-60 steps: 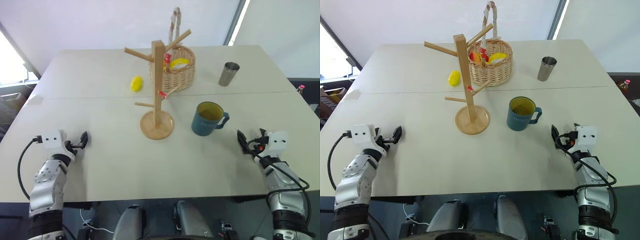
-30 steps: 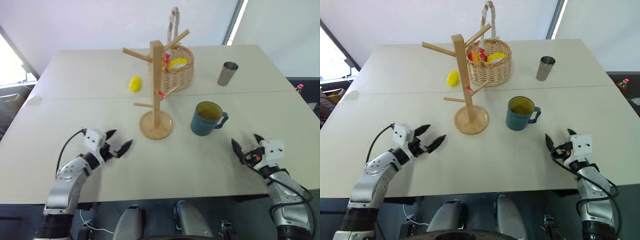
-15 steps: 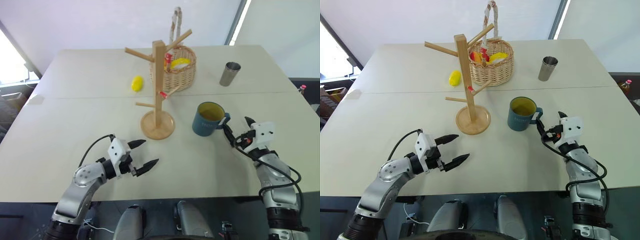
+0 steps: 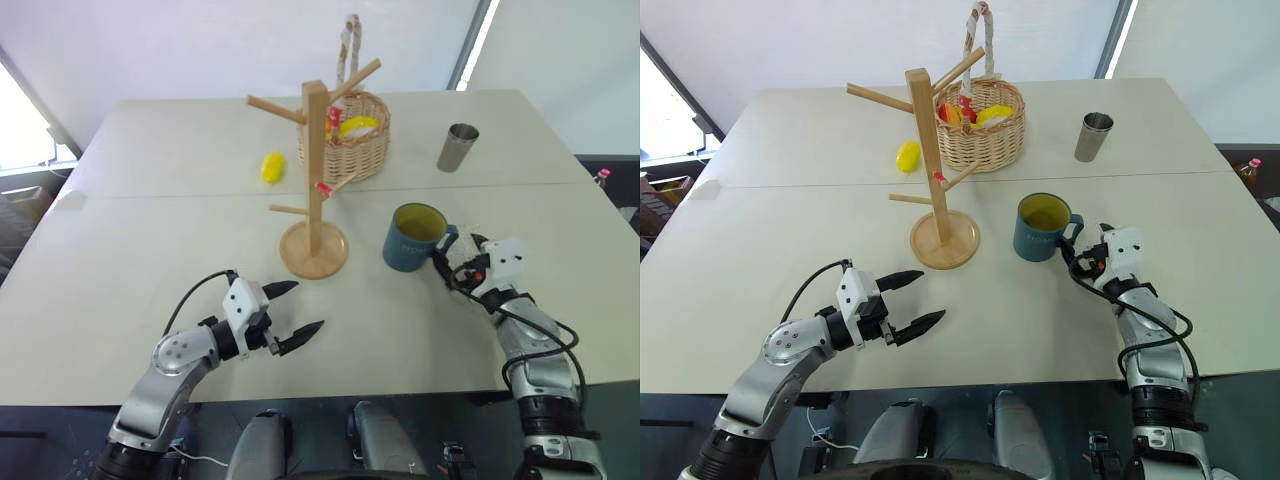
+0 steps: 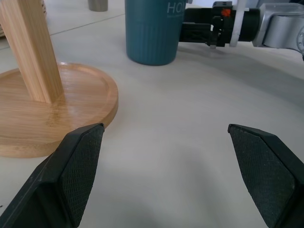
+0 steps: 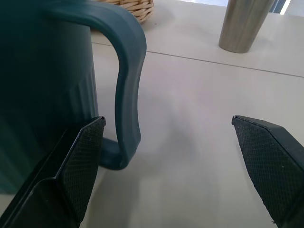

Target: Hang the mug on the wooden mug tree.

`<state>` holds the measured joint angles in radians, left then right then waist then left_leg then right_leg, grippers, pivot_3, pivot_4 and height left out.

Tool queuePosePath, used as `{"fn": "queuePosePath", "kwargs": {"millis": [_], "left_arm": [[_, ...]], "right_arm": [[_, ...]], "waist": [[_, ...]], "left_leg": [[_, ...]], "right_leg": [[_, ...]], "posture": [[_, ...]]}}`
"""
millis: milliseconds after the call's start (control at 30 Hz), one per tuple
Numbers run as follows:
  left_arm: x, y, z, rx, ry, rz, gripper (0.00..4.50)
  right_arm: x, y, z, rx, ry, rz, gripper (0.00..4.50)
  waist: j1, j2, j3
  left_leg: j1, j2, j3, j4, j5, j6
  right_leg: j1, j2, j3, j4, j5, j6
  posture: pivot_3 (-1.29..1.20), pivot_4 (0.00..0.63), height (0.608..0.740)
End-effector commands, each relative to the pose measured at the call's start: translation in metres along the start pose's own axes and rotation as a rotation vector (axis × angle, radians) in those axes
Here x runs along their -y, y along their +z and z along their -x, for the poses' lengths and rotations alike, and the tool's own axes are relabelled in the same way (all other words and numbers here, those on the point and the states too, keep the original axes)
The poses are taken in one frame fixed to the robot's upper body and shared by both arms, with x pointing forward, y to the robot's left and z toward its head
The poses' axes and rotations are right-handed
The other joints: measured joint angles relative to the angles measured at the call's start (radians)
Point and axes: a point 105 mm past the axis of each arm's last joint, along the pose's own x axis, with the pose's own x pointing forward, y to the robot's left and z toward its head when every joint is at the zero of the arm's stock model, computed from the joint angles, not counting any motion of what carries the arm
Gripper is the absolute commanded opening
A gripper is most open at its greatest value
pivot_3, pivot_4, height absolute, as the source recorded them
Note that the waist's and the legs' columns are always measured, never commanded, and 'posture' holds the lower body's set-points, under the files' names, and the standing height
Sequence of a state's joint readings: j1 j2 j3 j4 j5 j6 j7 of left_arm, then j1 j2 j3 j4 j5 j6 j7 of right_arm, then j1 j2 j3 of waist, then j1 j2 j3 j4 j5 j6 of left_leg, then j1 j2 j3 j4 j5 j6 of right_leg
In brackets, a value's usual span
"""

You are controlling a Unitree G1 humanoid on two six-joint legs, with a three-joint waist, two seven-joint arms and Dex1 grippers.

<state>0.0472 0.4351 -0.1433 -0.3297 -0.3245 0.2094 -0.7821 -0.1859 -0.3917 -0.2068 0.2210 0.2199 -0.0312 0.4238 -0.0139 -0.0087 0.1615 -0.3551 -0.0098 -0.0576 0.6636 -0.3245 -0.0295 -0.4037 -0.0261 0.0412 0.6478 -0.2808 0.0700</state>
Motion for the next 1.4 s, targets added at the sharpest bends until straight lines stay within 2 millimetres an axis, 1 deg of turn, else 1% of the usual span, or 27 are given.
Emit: {"fn": "queuePosePath", "kwargs": {"millis": [33, 100, 167, 200, 267, 400, 467, 500, 600, 667, 733, 833, 933, 1033, 1200, 1400], "left_arm": [[0.002, 0.01, 0.001, 0.023, -0.012, -0.039, 4.5], [0.002, 0.01, 0.001, 0.023, -0.011, -0.042, 4.5], [0.002, 0.01, 0.001, 0.023, -0.01, -0.043, 4.5], [0.001, 0.01, 0.001, 0.023, -0.01, -0.044, 4.5], [0.001, 0.009, 0.001, 0.021, -0.009, -0.045, 4.5], [0.001, 0.008, 0.002, 0.015, -0.005, -0.048, 4.5], [-0.001, 0.008, 0.004, 0.016, 0.009, -0.053, 4.5], [-0.004, 0.009, 0.006, 0.016, 0.021, -0.058, 4.5], [-0.014, 0.012, 0.011, 0.028, 0.065, -0.071, 4.5], [-0.026, 0.021, 0.015, 0.074, 0.123, -0.073, 4.5], [-0.036, 0.034, 0.021, 0.151, 0.178, -0.087, 4.5], [-0.044, 0.047, 0.028, 0.235, 0.2, -0.056, 4.5], [-0.048, 0.06, 0.036, 0.353, 0.204, -0.033, 4.5], [-0.052, 0.067, 0.04, 0.403, 0.218, -0.025, 4.5], [-0.048, 0.072, 0.04, 0.422, 0.182, -0.013, 4.5], [-0.039, 0.074, 0.036, 0.399, 0.12, 0.016, 4.5]], "right_arm": [[-0.003, 0.012, -0.005, 0.055, 0.021, -0.011, 3.59], [-0.007, 0.013, -0.006, 0.061, 0.039, -0.023, 2.55], [-0.011, 0.013, -0.006, 0.065, 0.056, -0.029, 1.6], [-0.013, 0.013, -0.005, 0.067, 0.063, -0.032, 1.0], [-0.017, 0.016, -0.003, 0.078, 0.075, -0.037, 0.02], [-0.023, 0.028, 0.0, 0.1, 0.105, 0.019, 0.02], [-0.039, 0.046, 0.003, 0.132, 0.189, 0.214, 0.02], [-0.05, 0.055, 0.005, 0.15, 0.249, 0.33, 0.02], [-0.083, 0.076, 0.012, 0.203, 0.412, 0.589, 0.02], [-0.102, 0.097, 0.016, 0.262, 0.48, 0.669, 0.02], [-0.115, 0.114, 0.017, 0.309, 0.511, 0.707, 0.02], [-0.131, 0.131, 0.019, 0.356, 0.562, 0.802, 0.02], [-0.139, 0.147, 0.015, 0.387, 0.565, 0.858, 0.02], [-0.141, 0.161, 0.01, 0.4, 0.543, 0.883, 0.02], [-0.141, 0.177, 0.006, 0.417, 0.519, 0.899, 0.02], [-0.143, 0.189, 0.004, 0.422, 0.53, 0.908, 0.02]], "waist": [[0.0, 0.0, 0.0], [0.0, 0.0, 0.0], [0.0, 0.0, 0.0], [0.0, 0.0, 0.0], [0.002, 0.0, 0.0], [0.001, 0.0, 0.0], [0.001, 0.0, 0.0], [0.0, 0.001, 0.0], [-0.003, 0.001, 0.001], [-0.002, 0.001, 0.001], [-0.001, 0.001, 0.001], [0.002, 0.0, 0.001], [0.004, -0.001, 0.001], [0.003, -0.001, 0.001], [0.002, -0.001, 0.001], [0.001, -0.001, 0.001]], "left_leg": [[0.0, 0.0, 0.0, 0.0, 0.0, 0.0], [0.0, 0.0, 0.0, 0.0, 0.0, 0.0], [0.0, 0.0, 0.0, 0.0, 0.0, 0.0], [0.0, 0.0, 0.0, 0.0, 0.0, 0.0], [0.0, 0.0, 0.0, 0.0, 0.0, 0.0], [0.0, 0.0, 0.0, 0.0, 0.0, 0.0], [0.0, 0.0, 0.0, 0.0, 0.0, 0.0], [0.0, 0.0, 0.0, 0.0, 0.0, 0.0], [0.0, 0.0, 0.0, 0.0, 0.0, 0.0], [0.0, 0.0, 0.0, 0.0, 0.0, 0.0], [0.0, 0.001, -0.001, 0.0, 0.0, 0.0], [0.0, 0.001, -0.001, 0.001, 0.0, 0.0], [-0.001, 0.0, -0.001, 0.001, 0.0, 0.0], [-0.001, 0.0, -0.001, 0.001, 0.0, 0.0], [-0.001, 0.0, -0.001, 0.001, 0.0, 0.0], [-0.001, 0.0, -0.001, 0.001, 0.0, 0.0]], "right_leg": [[0.0, 0.0, 0.0, 0.0, 0.0, 0.0], [0.0, 0.0, 0.0, 0.0, 0.0, 0.0], [0.0, 0.0, 0.0, 0.0, 0.0, 0.0], [0.0, 0.0, 0.0, 0.0, 0.0, 0.0], [0.0, 0.0, 0.0, 0.0, 0.0, 0.0], [0.0, 0.0, 0.0, 0.0, 0.0, 0.0], [0.0, 0.0, 0.0, 0.0, 0.0, 0.0], [0.0, 0.0, 0.0, 0.0, 0.0, 0.0], [-0.001, 0.0, 0.0, 0.0, 0.0, 0.0], [-0.001, 0.001, 0.0, 0.0, 0.0, 0.0], [-0.001, 0.001, -0.001, 0.0, 0.0, 0.0], [0.0, 0.001, -0.001, 0.0, 0.0, 0.0], [0.0, 0.0, -0.001, -0.001, 0.0, 0.0], [0.0, -0.001, -0.001, -0.002, 0.0, 0.0], [-0.001, -0.001, -0.001, -0.001, 0.0, 0.0], [0.0, -0.001, -0.001, -0.001, 0.0, 0.0]], "posture": [[0.0, 0.15, 0.74], [0.0, 0.15, 0.74], [0.0, 0.15, 0.74], [0.0, 0.15, 0.74], [0.0, 0.15, 0.74], [0.0, 0.15, 0.74], [0.0, 0.15, 0.74], [0.0, 0.15, 0.74], [0.0, 0.15, 0.74], [0.0, 0.15, 0.74], [0.0, 0.15, 0.74], [0.0, 0.15, 0.74], [0.0, 0.15, 0.74], [0.0, 0.15, 0.74], [0.0, 0.15, 0.74], [0.0, 0.15, 0.74]]}}
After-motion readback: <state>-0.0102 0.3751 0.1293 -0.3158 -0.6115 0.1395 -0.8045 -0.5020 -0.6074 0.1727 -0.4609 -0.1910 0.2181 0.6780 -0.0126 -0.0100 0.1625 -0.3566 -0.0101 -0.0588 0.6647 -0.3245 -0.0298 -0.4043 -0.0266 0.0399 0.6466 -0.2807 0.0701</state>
